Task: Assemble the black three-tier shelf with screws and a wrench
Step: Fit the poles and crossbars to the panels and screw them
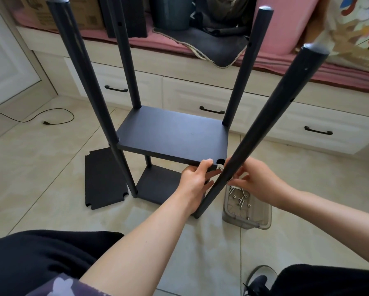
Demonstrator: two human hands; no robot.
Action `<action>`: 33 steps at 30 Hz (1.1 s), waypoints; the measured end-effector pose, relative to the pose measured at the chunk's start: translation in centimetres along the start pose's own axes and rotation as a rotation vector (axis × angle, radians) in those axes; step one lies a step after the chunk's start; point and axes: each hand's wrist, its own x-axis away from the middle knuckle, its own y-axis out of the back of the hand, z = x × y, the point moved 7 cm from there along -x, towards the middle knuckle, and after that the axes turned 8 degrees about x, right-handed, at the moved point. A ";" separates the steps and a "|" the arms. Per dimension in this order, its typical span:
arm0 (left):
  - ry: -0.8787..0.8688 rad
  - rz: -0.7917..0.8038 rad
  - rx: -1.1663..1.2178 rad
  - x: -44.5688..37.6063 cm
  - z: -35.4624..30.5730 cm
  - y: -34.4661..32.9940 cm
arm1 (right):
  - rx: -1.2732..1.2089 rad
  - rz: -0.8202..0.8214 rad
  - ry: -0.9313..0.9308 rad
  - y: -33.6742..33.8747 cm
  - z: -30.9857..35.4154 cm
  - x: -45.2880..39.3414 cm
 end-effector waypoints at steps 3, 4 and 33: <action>-0.018 -0.013 -0.005 0.0 -0.2 0.2 | 0.007 0.001 0.020 0.0 0.3 0.0; -0.024 -0.022 -0.015 0.0 -0.2 0.4 | 0.012 0.000 0.022 0.0 0.4 -0.1; -0.004 -0.027 -0.038 0.8 0.0 0.3 | 0.131 -0.028 0.082 -0.1 0.0 -1.9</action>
